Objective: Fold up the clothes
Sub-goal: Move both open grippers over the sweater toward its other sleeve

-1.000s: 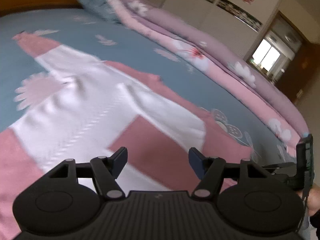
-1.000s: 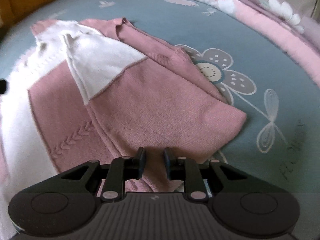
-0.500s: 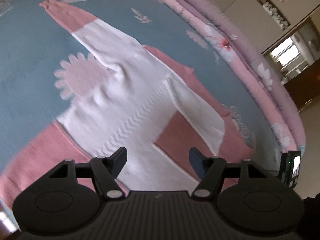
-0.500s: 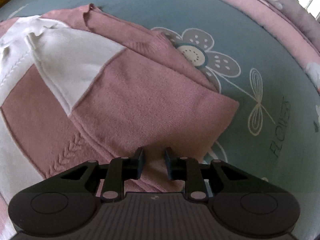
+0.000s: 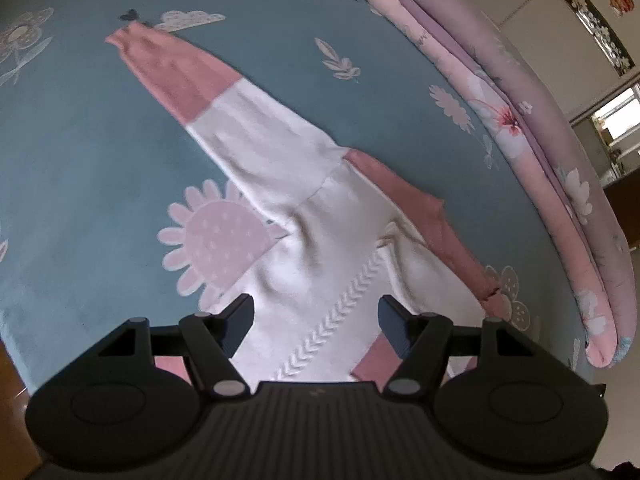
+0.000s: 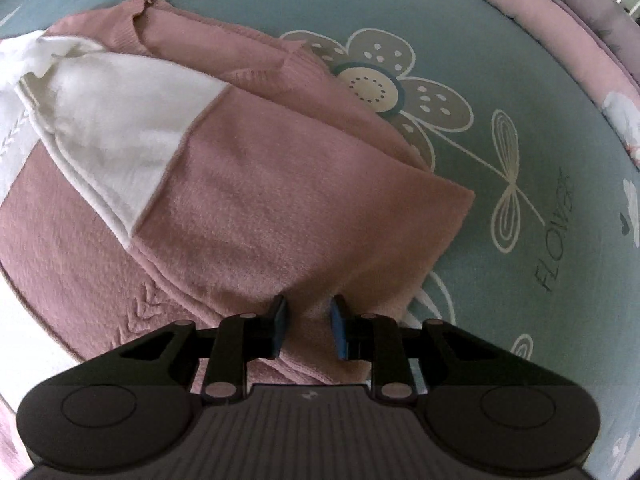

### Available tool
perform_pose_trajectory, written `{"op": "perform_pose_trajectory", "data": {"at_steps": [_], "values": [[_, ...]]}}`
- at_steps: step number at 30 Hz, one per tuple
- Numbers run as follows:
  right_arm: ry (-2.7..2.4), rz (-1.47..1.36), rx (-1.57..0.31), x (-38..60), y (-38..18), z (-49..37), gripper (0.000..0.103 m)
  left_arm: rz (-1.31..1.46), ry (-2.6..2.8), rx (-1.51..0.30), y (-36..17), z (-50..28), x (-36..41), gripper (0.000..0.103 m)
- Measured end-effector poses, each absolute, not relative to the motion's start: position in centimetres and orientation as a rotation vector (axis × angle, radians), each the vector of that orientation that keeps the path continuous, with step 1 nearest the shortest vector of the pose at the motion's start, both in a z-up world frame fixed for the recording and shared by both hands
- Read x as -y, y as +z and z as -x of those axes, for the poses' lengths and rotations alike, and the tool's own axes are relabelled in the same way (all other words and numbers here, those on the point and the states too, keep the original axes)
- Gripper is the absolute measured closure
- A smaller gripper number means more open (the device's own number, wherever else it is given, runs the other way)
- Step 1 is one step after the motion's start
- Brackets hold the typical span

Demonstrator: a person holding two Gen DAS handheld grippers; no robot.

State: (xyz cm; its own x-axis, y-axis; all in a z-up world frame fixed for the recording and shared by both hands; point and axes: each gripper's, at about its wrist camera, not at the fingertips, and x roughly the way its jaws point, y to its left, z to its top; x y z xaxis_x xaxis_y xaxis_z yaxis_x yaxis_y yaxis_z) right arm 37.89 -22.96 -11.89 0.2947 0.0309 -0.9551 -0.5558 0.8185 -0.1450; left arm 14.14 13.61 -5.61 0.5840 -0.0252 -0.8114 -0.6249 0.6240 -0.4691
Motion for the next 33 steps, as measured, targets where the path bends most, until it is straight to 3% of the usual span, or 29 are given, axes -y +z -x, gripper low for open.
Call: {"op": "perform_pose_trajectory", "data": {"at_steps": [9, 11, 13, 18, 25, 33], "values": [[0.432, 0.511, -1.187, 23.3, -11.2, -37.2, 0.073, 0.640, 0.199, -1.022, -6.0, -24.4, -9.5, 0.035], [0.401, 0.478, -1.199, 23.5, -10.4, -37.1, 0.068, 0.564, 0.157, -1.026, -5.8, -26.8, -7.9, 0.035], [0.346, 0.415, -1.216, 23.8, -9.2, -36.9, 0.052, 0.494, 0.100, -1.014, -5.9, -28.8, -6.6, 0.035], [0.292, 0.152, -1.168, 25.0, -4.9, -33.7, 0.051, 0.360, -0.080, -0.949, -8.0, -32.6, -4.9, 0.036], [0.176, 0.052, -1.092, 23.1, -4.6, -30.6, 0.050, 0.375, -0.135, -0.960, -13.6, -31.7, -8.2, 0.036], [0.097, -0.063, -1.038, 22.2, -5.7, -29.0, 0.046, 0.277, -0.180, -0.961, -13.6, -30.6, -10.4, 0.035]]}}
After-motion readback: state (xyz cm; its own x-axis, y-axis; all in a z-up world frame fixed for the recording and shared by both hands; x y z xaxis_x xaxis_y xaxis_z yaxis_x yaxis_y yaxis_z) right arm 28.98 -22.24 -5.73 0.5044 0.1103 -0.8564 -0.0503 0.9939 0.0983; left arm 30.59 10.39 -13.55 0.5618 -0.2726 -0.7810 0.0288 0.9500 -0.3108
